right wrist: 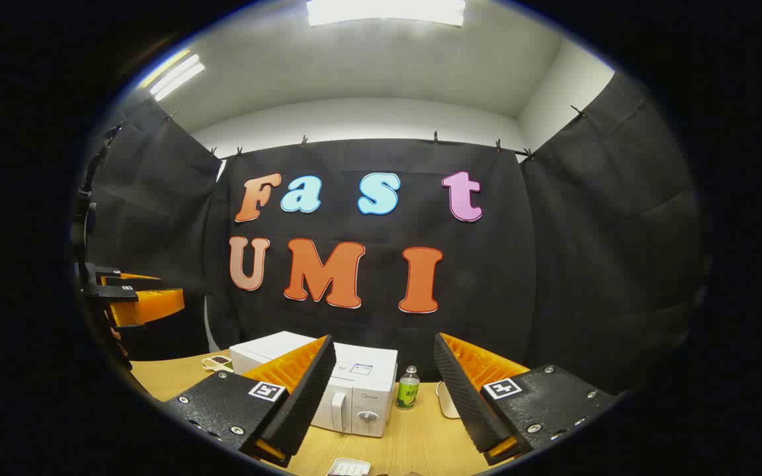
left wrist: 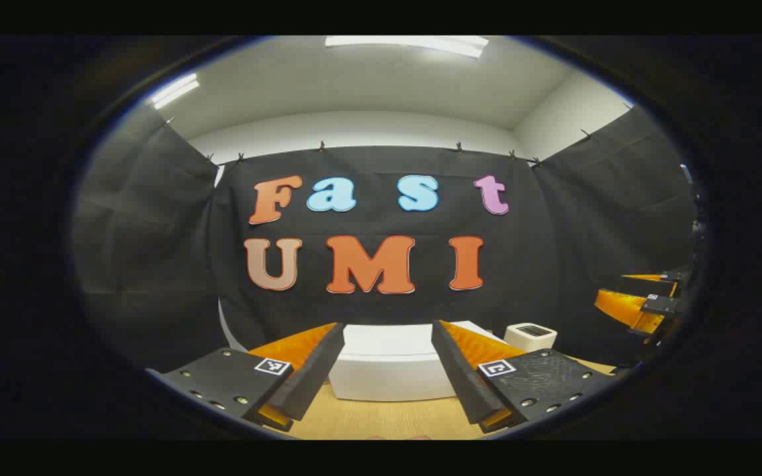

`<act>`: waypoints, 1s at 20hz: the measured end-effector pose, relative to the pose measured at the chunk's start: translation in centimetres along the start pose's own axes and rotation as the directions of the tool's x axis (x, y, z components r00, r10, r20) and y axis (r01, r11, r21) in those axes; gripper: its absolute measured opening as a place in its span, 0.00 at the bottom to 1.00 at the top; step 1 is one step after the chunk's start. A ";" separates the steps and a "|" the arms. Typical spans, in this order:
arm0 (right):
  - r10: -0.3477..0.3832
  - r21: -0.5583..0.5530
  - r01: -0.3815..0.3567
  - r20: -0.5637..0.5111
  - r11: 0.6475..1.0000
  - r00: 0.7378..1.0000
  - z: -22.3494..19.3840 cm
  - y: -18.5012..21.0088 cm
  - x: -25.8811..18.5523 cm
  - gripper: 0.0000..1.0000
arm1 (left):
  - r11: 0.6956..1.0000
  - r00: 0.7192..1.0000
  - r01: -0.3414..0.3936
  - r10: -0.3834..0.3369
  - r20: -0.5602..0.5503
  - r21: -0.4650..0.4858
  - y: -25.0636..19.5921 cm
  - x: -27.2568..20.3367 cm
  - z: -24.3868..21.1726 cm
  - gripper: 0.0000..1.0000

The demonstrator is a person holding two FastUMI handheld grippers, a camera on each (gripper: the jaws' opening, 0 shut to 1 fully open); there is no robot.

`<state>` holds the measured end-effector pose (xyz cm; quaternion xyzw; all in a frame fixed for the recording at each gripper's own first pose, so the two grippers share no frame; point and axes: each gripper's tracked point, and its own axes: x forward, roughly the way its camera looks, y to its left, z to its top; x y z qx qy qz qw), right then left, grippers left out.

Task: Open the microwave oven with the left hand, put the food in, and close the microwave oven.

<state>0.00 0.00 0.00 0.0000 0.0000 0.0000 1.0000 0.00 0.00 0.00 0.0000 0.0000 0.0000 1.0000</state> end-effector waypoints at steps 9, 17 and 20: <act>0.013 -0.013 -0.013 0.003 1.000 1.000 0.1 0.6 0.0 0.93 | 1.000 1.000 -0.008 0.008 0.013 0.002 0.5 -0.5 0.4 0.87; 0.016 -0.007 -0.016 0.001 1.000 1.000 0.1 0.6 -0.2 0.93 | 1.000 1.000 -0.011 0.011 0.017 0.004 0.4 -0.8 0.6 0.87; 0.015 -0.010 -0.015 -0.002 1.000 1.000 -0.1 0.4 -0.2 0.93 | 1.000 1.000 -0.008 0.008 0.015 0.005 0.2 -0.8 0.4 0.87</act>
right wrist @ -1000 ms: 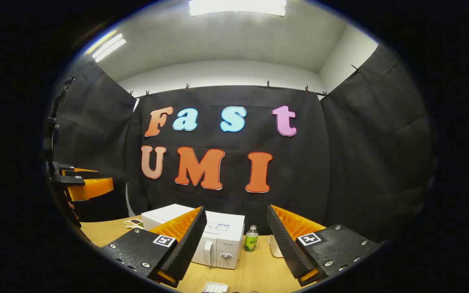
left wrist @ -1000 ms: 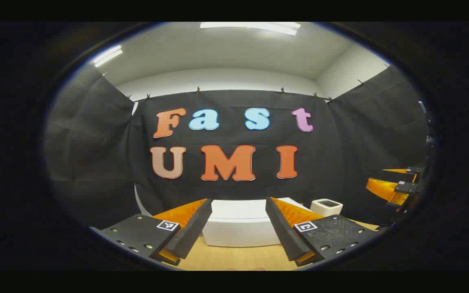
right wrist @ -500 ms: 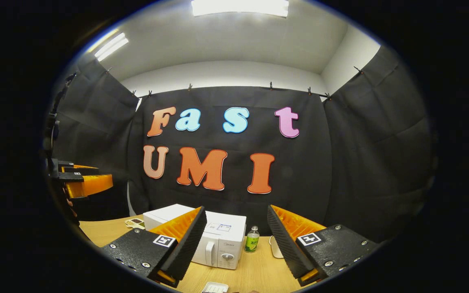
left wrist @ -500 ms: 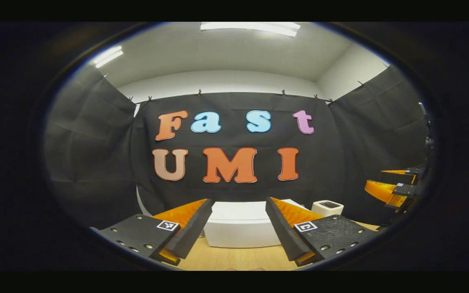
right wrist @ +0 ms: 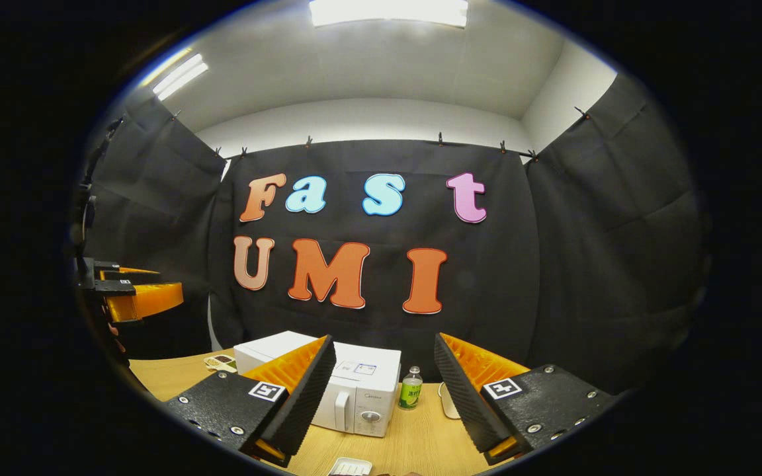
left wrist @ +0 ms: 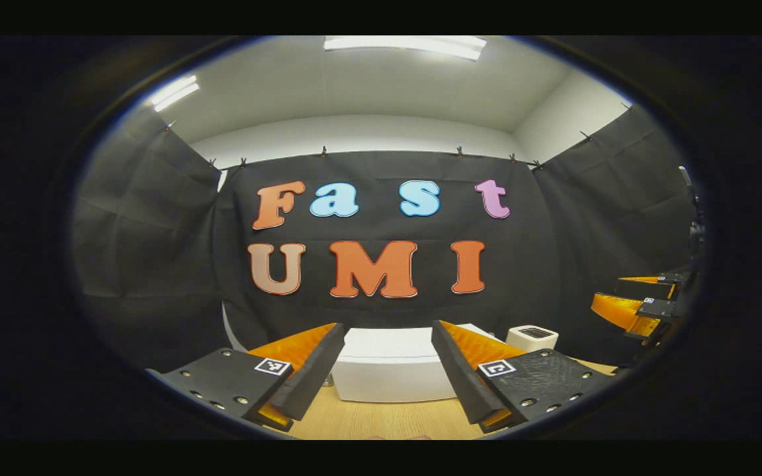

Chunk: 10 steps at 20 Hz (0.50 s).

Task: Open the microwave oven with the left hand, put the food in, and close the microwave oven.

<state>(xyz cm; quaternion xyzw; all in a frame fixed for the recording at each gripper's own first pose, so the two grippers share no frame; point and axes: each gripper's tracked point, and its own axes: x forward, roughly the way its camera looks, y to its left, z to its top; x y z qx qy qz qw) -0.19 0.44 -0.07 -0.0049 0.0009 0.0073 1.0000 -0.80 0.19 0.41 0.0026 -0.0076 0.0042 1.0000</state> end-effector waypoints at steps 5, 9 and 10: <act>0.004 0.006 -0.004 -0.009 1.000 1.000 -0.8 -0.1 -0.2 0.93 | 1.000 1.000 0.003 -0.003 0.002 0.007 -0.6 0.1 -0.2 0.87; -0.005 0.016 0.005 -0.021 1.000 1.000 -1.4 -0.9 -0.2 0.93 | 1.000 1.000 0.006 -0.006 0.004 0.011 -1.2 0.2 -0.5 0.87; -0.007 0.018 0.007 -0.022 1.000 1.000 -1.5 -1.0 -0.2 0.93 | 1.000 1.000 0.006 -0.006 0.003 0.011 -1.3 0.3 -0.6 0.87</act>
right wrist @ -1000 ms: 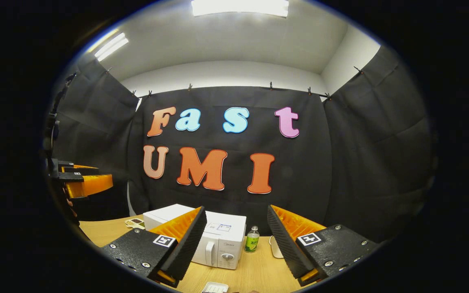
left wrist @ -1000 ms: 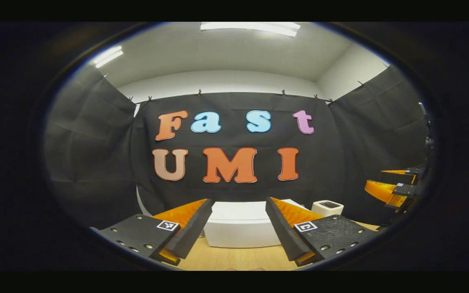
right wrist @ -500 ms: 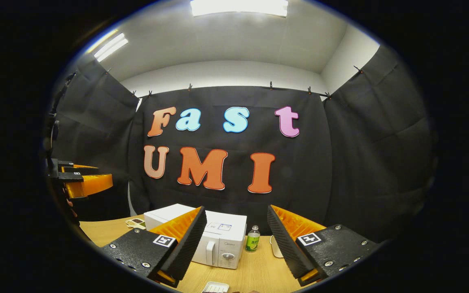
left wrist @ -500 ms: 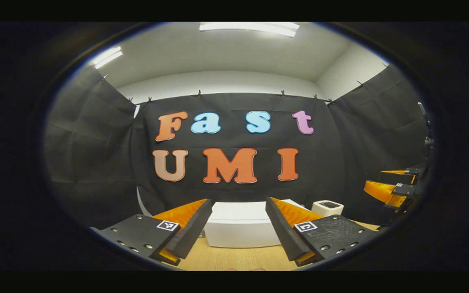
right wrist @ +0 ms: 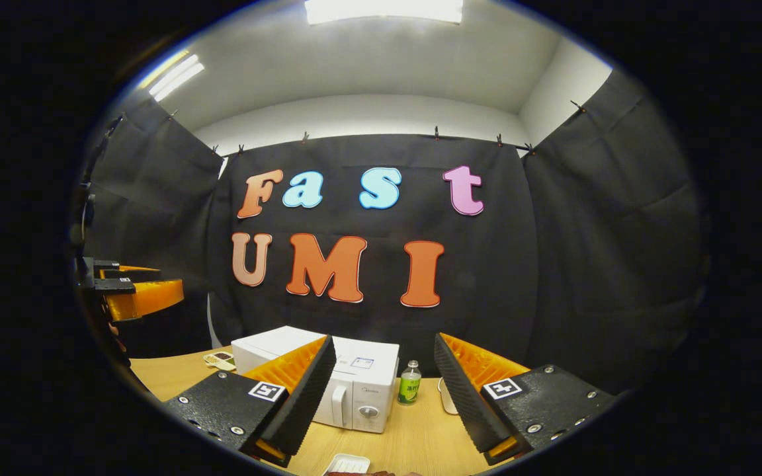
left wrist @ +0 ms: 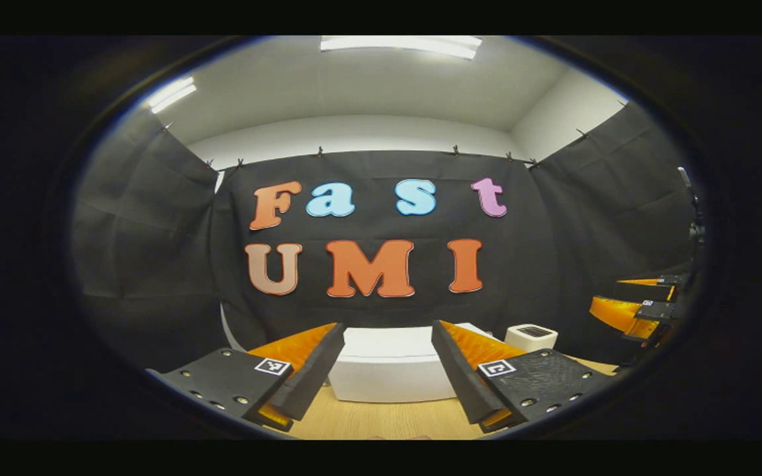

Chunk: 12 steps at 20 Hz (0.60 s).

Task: Open the microwave oven with the left hand, put the food in, and close the microwave oven.

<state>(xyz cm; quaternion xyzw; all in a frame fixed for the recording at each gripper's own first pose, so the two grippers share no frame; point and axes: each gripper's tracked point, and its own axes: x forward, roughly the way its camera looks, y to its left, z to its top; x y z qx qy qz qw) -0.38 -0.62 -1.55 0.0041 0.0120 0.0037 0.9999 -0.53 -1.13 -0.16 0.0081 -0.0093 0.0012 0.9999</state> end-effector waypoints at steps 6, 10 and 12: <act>-0.011 0.007 0.011 -0.017 1.000 1.000 -1.2 -0.9 0.0 0.93 | 1.000 1.000 0.023 -0.023 0.006 0.001 -1.5 0.3 -0.6 0.83; -0.021 0.006 0.021 -0.016 1.000 1.000 -2.0 -1.6 -0.1 0.93 | 0.999 0.999 0.043 -0.043 0.002 -0.009 -2.9 0.7 -1.7 0.90; -0.031 0.006 0.031 -0.020 1.000 0.999 -2.7 -2.2 -0.2 0.93 | 0.998 0.998 0.055 -0.055 -0.001 -0.025 -3.6 1.0 -2.5 0.87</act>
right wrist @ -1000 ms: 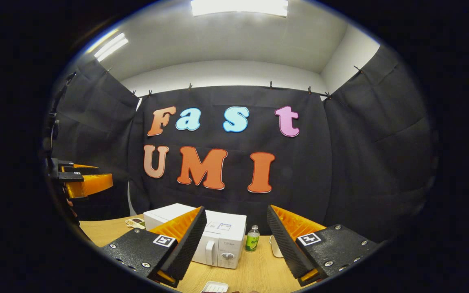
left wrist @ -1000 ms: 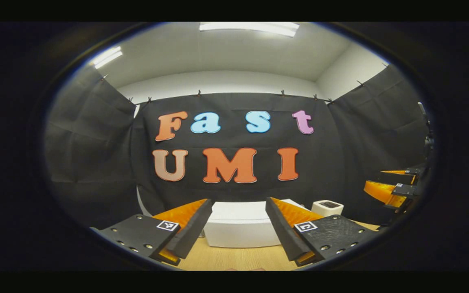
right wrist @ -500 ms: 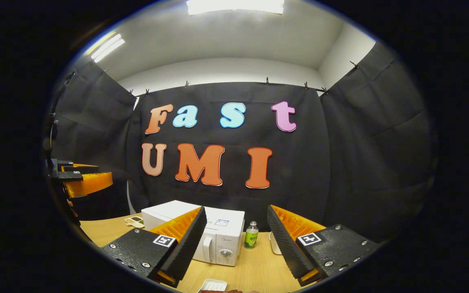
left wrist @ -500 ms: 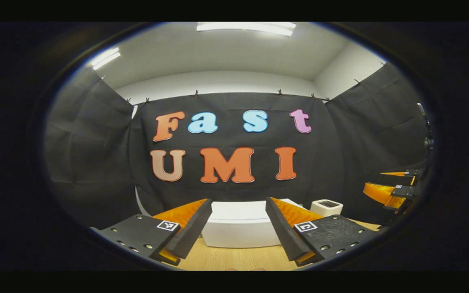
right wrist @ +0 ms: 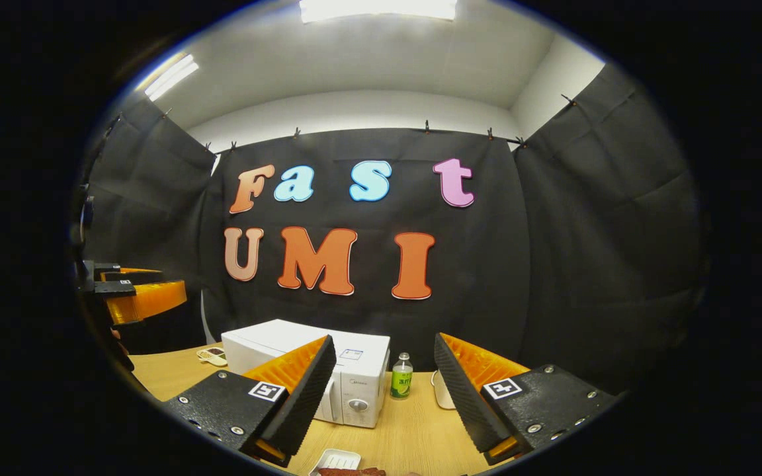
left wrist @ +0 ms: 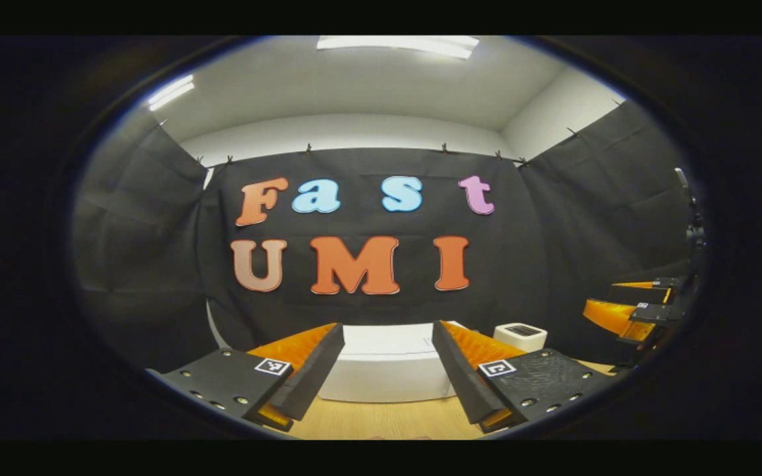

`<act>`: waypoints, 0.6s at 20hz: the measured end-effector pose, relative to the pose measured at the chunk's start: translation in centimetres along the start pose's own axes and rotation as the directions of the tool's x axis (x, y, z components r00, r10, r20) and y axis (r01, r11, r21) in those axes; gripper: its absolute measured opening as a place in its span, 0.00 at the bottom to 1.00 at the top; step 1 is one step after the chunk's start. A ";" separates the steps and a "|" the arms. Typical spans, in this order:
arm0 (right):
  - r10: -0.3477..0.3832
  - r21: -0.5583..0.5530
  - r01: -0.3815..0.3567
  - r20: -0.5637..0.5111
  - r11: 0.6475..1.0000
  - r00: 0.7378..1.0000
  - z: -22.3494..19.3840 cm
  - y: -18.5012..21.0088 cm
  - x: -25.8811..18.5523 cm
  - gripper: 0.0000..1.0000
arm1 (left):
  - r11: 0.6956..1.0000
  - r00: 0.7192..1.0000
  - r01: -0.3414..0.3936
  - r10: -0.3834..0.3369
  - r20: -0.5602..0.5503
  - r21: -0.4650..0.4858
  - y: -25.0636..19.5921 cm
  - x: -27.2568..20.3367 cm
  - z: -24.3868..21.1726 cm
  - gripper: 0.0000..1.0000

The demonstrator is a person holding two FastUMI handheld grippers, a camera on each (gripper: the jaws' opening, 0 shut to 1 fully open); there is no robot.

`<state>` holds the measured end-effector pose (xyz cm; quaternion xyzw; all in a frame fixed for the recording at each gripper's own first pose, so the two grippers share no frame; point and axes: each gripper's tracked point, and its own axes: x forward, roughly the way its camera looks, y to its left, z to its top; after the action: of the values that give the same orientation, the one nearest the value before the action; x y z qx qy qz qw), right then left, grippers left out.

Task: Open the microwave oven with the left hand, put the food in, and close the microwave oven.

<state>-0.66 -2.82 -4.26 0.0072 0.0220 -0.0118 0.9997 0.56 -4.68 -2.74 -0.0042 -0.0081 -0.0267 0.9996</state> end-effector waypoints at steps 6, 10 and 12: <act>-0.016 0.024 0.017 -0.035 1.000 0.999 -3.6 -1.5 -0.4 0.93 | 0.996 0.999 0.048 -0.049 -0.010 -0.069 -2.8 1.6 -4.3 0.87; -0.023 0.024 0.024 -0.043 0.999 0.999 -6.3 -2.3 -1.2 0.93 | 0.991 0.993 0.109 -0.112 -0.036 -0.074 -6.0 3.4 -8.2 0.87; -0.025 0.042 0.027 -0.044 0.999 0.999 -7.8 -2.9 -1.7 0.94 | 0.989 0.990 0.133 -0.136 -0.042 -0.067 -7.6 4.4 -10.2 0.90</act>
<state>-2.73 -5.52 -11.97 0.0282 0.0435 -0.0249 0.9983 4.70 -12.58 -12.81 -0.0353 0.0157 -0.0942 0.9948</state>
